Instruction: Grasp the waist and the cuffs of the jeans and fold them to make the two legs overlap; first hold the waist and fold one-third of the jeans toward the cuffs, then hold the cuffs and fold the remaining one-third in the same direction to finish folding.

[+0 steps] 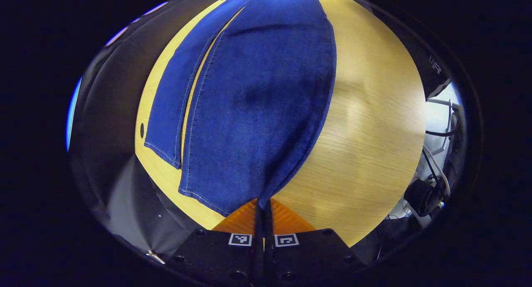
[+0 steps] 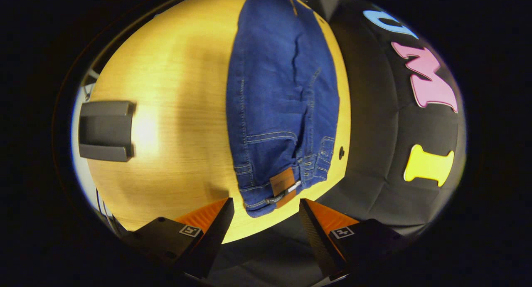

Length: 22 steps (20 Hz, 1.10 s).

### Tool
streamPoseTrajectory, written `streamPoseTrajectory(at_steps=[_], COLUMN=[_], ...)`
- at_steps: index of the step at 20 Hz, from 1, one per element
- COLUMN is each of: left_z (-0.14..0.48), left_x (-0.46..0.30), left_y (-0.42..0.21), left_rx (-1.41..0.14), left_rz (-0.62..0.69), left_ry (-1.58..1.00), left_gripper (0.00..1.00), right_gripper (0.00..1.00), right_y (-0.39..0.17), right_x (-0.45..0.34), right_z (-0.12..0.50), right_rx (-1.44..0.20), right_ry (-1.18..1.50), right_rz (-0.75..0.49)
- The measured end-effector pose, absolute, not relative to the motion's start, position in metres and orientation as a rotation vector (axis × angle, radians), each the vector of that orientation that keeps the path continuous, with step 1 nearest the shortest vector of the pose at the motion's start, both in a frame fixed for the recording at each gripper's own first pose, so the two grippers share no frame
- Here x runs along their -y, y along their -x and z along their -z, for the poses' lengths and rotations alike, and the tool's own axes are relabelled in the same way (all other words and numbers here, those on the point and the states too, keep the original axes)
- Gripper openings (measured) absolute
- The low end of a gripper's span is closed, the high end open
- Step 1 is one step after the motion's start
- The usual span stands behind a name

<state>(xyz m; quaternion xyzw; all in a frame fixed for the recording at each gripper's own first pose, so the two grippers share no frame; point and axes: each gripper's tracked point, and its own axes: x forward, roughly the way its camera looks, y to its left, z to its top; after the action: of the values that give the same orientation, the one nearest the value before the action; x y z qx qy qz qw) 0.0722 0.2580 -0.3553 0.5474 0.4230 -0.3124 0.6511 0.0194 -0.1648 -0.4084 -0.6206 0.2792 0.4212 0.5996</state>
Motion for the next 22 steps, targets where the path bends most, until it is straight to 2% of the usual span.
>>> streamPoseTrajectory(at_steps=[5,7,10,12,13,14,18,20,21,22], left_z=[0.356,0.357,0.356,0.356,0.356,0.355,0.352,0.351,0.344,0.338], left_x=[-0.257,-0.258,-0.258,-0.258,-0.257,-0.255,-0.248,-0.242,-0.234,-0.231], left_y=[-0.073,-0.073,-0.074,-0.074,-0.074,-0.074,-0.069,-0.061,-0.061,-0.07], left_rx=[-0.96,-0.952,-0.937,-0.937,-0.943,-0.946,-1.0,-1.059,-1.053,-1.044], left_rz=[0.711,0.705,0.693,0.669,0.66,0.658,0.683,0.732,0.772,0.802], left_ry=[-1.243,-1.231,-1.215,-1.206,-1.198,-1.178,-1.045,-0.992,-0.996,-1.009], left_gripper=[0.06,0.06,0.06,0.06,0.1,0.06,0.06,0.06,0.1,0.06], right_gripper=[0.95,0.91,0.52,0.27,0.22,0.13,0.08,0.07,0.07,0.03], right_y=[-0.04,-0.035,-0.03,-0.031,-0.033,-0.035,-0.035,-0.048,-0.058,-0.069], right_x=[0.152,0.152,0.151,0.152,0.152,0.151,0.143,0.138,0.136,0.134], right_z=[0.423,0.431,0.438,0.441,0.443,0.446,0.426,0.409,0.399,0.388], right_rx=[-0.618,-0.646,-0.674,-0.746,-0.785,-0.81,-0.819,-0.807,-0.799,-0.787], right_ry=[1.493,1.486,1.491,1.416,1.372,1.351,1.371,1.325,1.304,1.292], right_rz=[-0.999,-1.014,-1.032,-0.994,-0.973,-0.972,-1.026,-1.018,-1.001,-0.979])
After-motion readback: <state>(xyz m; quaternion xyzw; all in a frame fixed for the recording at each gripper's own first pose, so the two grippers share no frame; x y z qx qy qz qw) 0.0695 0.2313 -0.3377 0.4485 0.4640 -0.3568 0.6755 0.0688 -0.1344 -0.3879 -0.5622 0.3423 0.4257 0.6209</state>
